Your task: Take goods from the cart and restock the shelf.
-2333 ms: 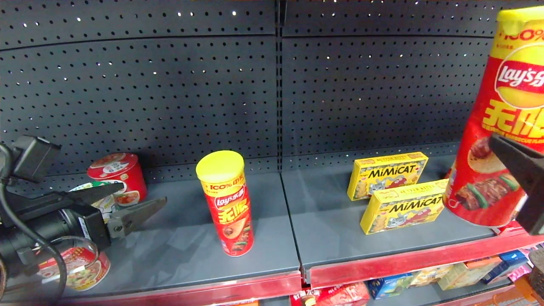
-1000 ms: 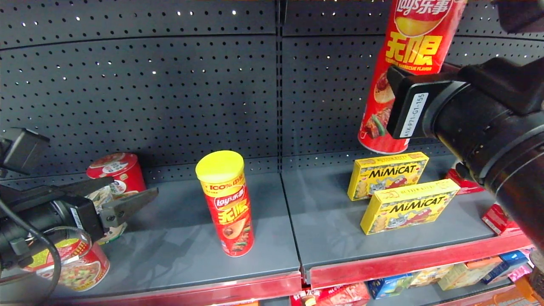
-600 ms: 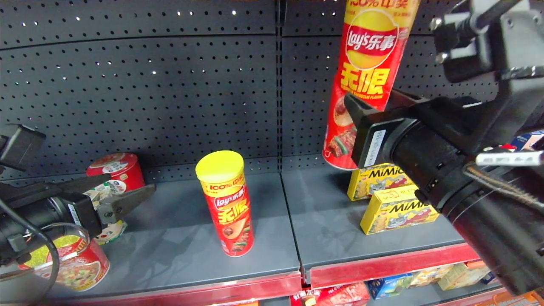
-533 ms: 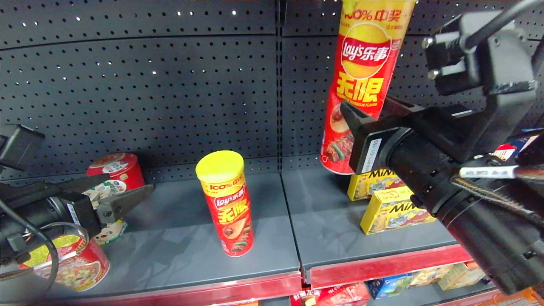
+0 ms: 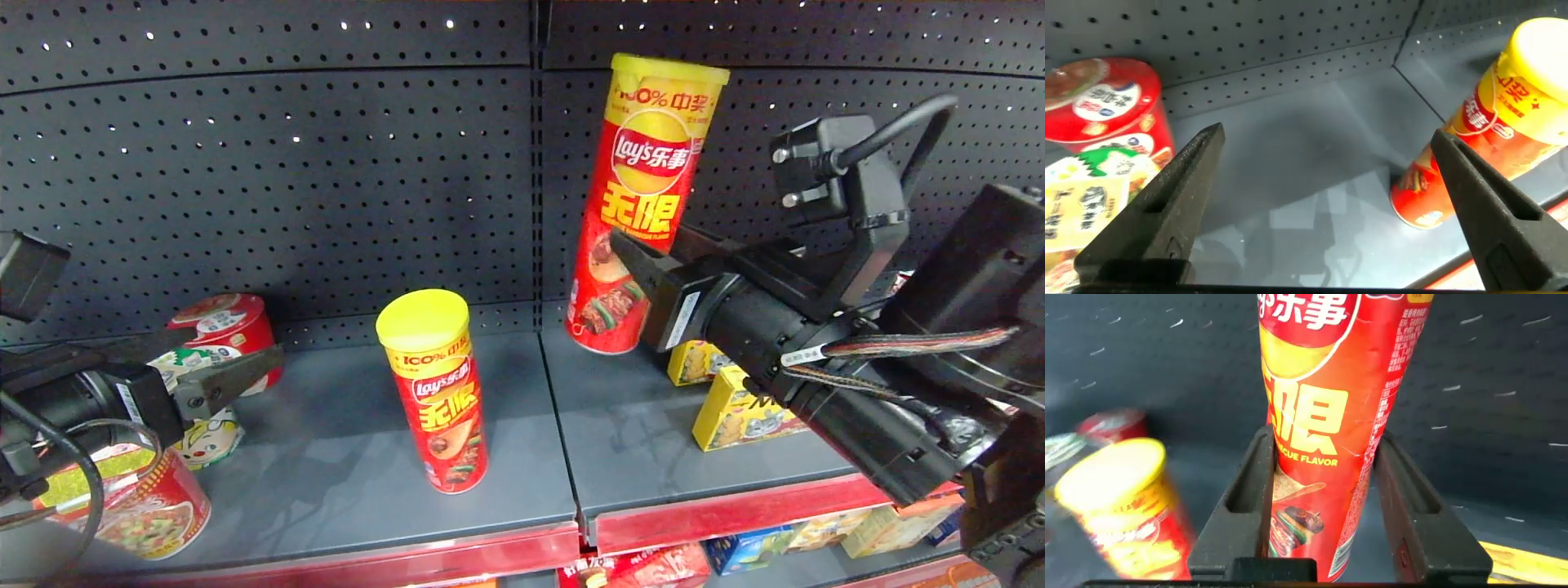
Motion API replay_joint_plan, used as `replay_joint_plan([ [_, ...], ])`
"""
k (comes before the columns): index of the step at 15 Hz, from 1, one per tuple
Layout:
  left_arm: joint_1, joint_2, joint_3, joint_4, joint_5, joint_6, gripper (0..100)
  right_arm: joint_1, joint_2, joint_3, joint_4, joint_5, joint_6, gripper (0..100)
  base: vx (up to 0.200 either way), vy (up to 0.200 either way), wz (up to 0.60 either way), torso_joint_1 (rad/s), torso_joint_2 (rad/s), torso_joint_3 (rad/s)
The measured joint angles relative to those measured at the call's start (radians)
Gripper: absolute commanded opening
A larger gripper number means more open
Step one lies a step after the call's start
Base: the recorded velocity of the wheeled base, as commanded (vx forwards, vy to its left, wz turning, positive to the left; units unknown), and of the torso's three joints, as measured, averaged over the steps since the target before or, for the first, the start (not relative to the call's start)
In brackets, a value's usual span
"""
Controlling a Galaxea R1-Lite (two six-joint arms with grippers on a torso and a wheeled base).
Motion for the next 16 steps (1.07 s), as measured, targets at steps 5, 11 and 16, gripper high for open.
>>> replay_joint_plan([
  [5, 0.003, -0.004, -0.003, 0.003, 0.000, 0.015, 100, -0.135, 0.086, -0.019, 0.021, 0.225, 0.011, 0, 0.000, 0.000, 0.00, 0.000, 0.00, 0.000],
  [11, 0.013, -0.004, -0.023, 0.006, 0.000, 0.035, 100, -0.197, 0.237, -0.151, 0.020, 0.310, 0.011, 0, 0.000, 0.000, 0.00, 0.000, 0.00, 0.000],
  [16, 0.016, -0.004, -0.027, 0.006, 0.000, 0.035, 100, -0.218, 0.337, -0.238, 0.033, 0.369, 0.011, 0, 0.000, 0.000, 0.00, 0.000, 0.00, 0.000],
])
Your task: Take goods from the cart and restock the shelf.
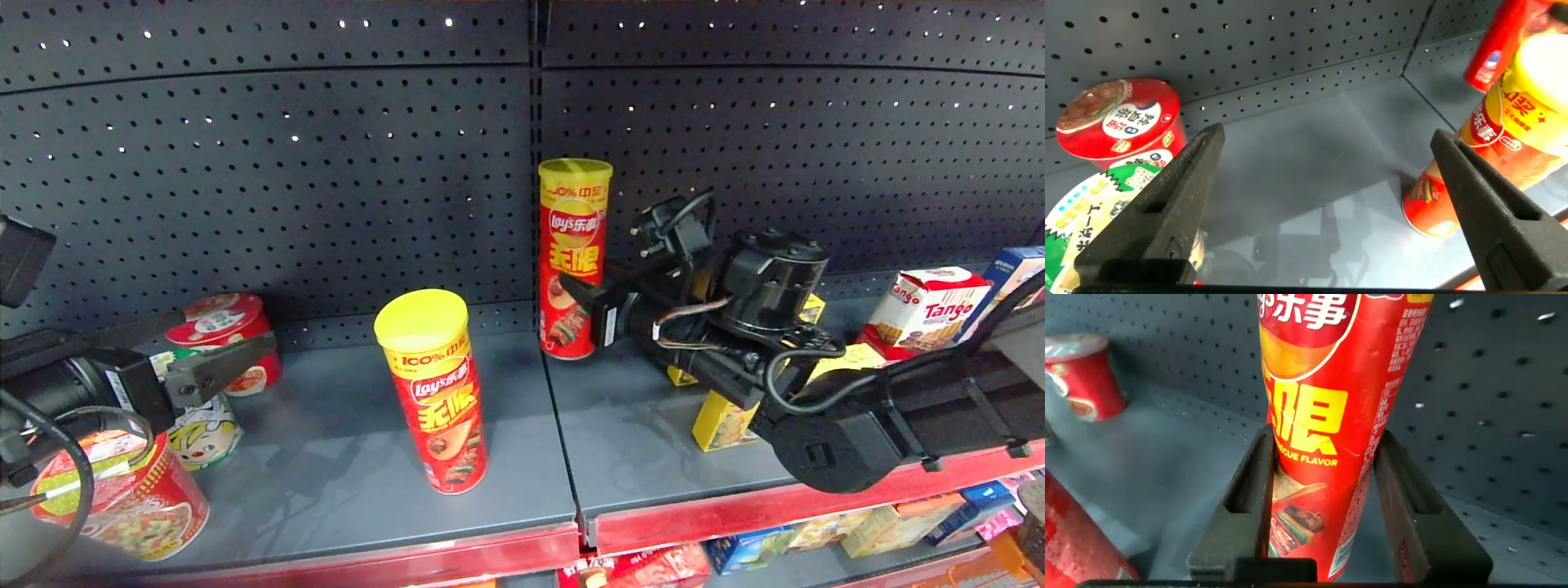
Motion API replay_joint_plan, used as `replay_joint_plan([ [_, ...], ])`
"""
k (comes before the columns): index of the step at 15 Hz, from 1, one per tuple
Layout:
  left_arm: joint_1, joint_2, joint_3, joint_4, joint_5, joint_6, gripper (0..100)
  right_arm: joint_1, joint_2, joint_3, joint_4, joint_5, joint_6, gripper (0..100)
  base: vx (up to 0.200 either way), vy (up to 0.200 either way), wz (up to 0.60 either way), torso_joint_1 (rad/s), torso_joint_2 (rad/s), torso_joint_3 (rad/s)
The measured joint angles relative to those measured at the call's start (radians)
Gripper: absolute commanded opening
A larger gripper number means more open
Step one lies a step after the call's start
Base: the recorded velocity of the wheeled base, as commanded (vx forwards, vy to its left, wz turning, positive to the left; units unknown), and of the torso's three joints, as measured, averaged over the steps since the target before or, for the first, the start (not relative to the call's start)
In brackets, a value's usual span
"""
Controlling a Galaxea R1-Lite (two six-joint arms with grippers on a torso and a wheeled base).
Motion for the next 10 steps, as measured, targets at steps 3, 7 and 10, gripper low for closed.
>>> replay_joint_plan([
  [3, 0.000, 0.000, 0.000, 0.000, 0.000, 0.003, 100, -0.001, 0.028, 0.002, 0.000, 0.056, 0.019, 0, 0.000, 0.000, 0.00, 0.000, 0.00, 0.000],
  [7, 0.021, 0.000, 0.001, 0.001, -0.016, 0.029, 100, -0.001, 0.067, -0.007, -0.013, 0.093, 0.079, 0, 0.000, 0.000, 0.00, 0.000, 0.00, 0.000],
  [10, 0.027, -0.001, 0.003, 0.003, -0.022, 0.031, 100, 0.013, 0.113, -0.041, -0.018, 0.096, 0.076, 0, 0.000, 0.000, 0.00, 0.000, 0.00, 0.000],
])
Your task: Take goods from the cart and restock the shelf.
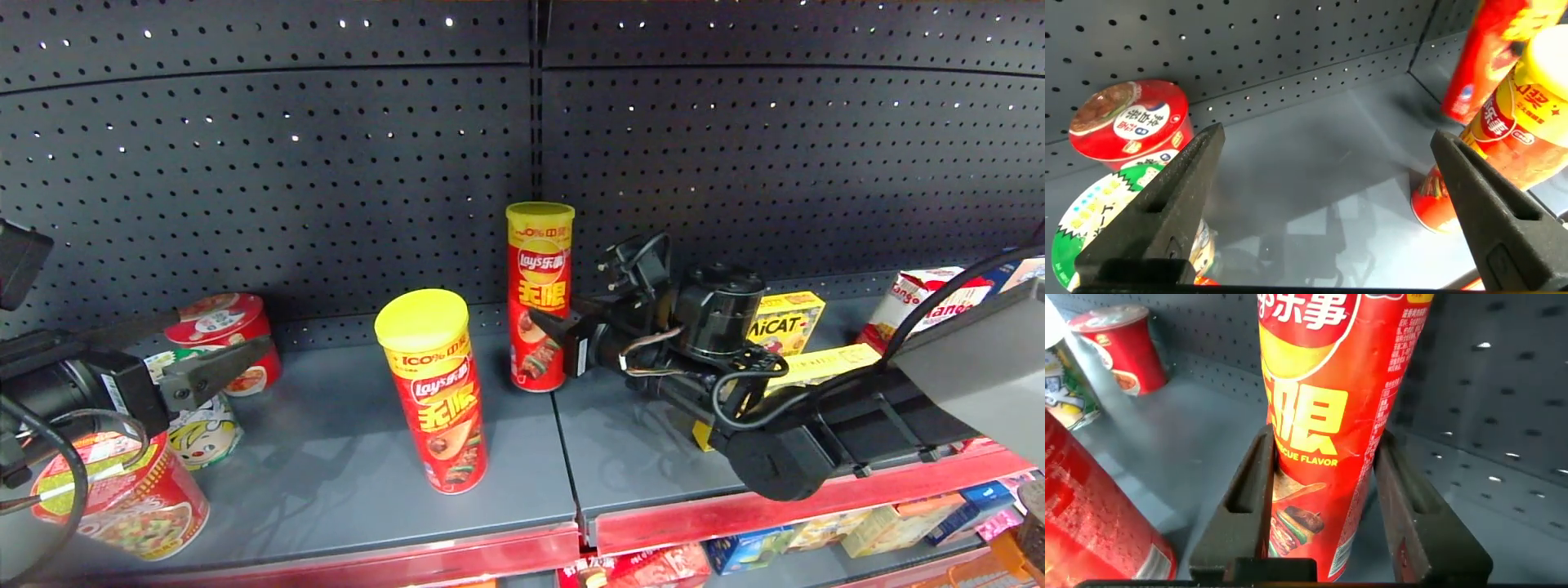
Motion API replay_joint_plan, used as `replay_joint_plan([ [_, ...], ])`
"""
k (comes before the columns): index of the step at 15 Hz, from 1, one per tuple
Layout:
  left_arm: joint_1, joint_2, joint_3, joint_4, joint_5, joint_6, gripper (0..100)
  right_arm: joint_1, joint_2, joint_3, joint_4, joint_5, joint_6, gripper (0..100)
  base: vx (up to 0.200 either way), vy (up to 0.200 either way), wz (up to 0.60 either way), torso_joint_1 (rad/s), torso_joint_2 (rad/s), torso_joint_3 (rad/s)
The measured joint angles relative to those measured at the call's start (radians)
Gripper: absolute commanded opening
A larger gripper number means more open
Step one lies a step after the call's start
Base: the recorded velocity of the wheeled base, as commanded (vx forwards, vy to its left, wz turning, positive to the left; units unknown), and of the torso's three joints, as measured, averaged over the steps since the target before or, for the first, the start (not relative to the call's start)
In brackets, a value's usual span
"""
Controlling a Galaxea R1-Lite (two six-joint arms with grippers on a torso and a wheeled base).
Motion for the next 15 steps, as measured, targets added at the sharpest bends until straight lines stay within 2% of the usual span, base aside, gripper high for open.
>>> replay_joint_plan([
  [7, 0.015, 0.000, 0.001, 0.000, 0.000, 0.000, 100, 0.029, 0.119, -0.157, 0.007, -0.003, -0.034, 0, 0.000, 0.000, 0.00, 0.000, 0.00, 0.000],
  [15, 0.016, 0.000, -0.001, 0.000, 0.001, 0.000, 100, 0.021, 0.171, -0.165, -0.002, -0.016, -0.066, 0, 0.000, 0.000, 0.00, 0.000, 0.00, 0.000],
])
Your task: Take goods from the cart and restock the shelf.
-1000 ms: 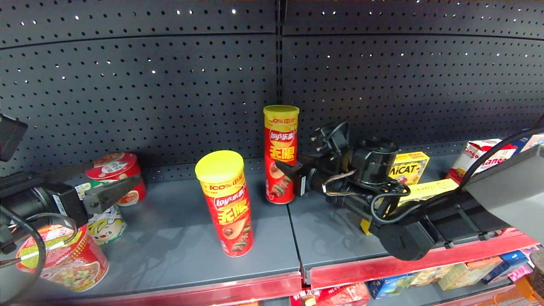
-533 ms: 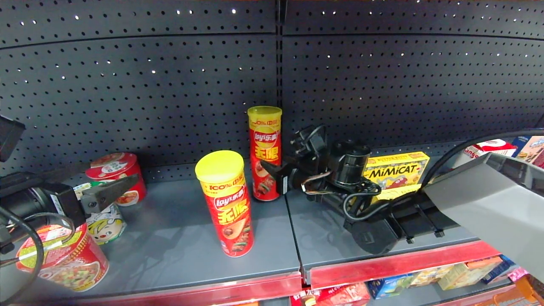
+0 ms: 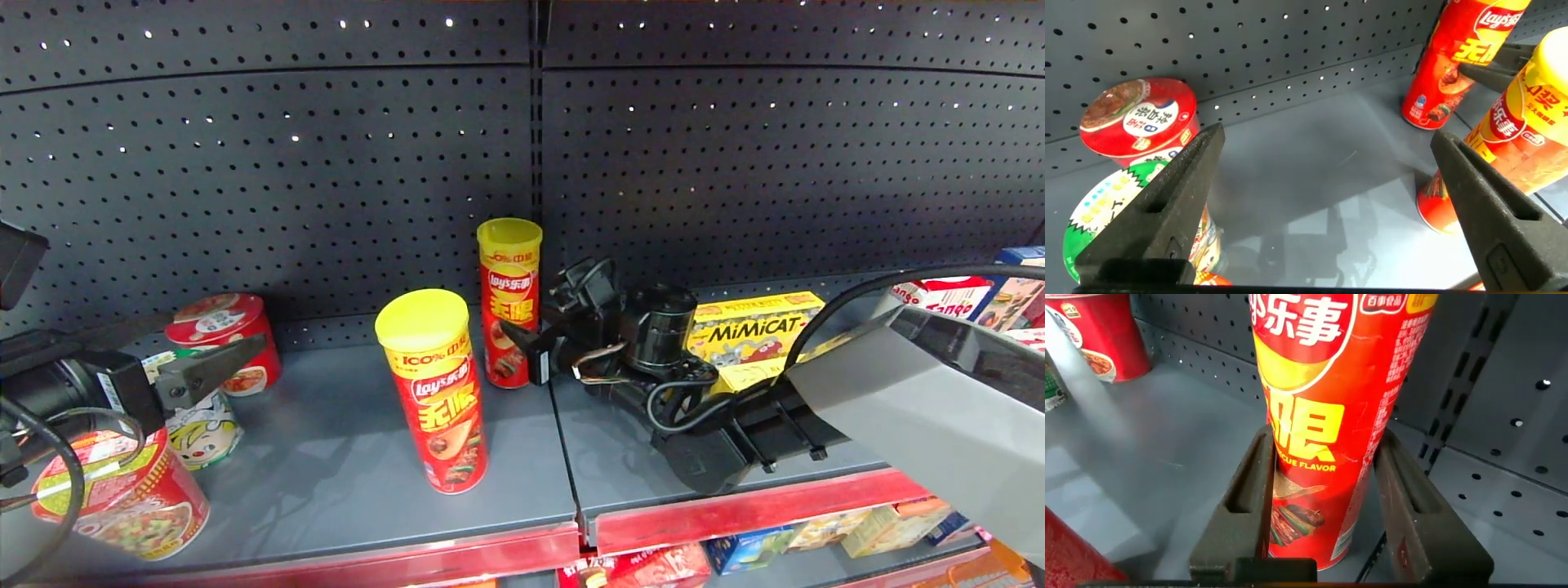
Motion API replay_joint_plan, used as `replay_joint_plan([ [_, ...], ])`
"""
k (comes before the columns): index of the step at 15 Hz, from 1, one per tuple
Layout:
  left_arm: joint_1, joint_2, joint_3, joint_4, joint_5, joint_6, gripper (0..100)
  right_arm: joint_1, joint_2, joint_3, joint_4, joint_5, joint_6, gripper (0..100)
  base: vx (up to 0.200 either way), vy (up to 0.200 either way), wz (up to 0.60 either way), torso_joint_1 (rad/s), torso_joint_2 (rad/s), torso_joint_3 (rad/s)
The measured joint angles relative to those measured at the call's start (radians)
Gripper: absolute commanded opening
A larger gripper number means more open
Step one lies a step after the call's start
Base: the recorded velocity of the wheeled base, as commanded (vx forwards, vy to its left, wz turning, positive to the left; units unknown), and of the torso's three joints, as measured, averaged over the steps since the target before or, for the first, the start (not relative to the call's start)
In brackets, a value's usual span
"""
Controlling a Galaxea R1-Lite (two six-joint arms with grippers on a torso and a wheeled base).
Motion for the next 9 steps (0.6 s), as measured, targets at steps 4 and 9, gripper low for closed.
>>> replay_joint_plan([
  [4, 0.000, 0.000, 0.000, 0.000, 0.000, 0.000, 100, 0.003, -0.008, -0.004, 0.019, -0.007, 0.000, 100, 0.000, 0.000, 0.00, 0.000, 0.00, 0.000],
  [9, 0.000, 0.000, 0.000, 0.000, 0.000, 0.000, 100, 0.008, -0.036, -0.002, 0.058, -0.020, 0.002, 100, 0.000, 0.000, 0.00, 0.000, 0.00, 0.000],
])
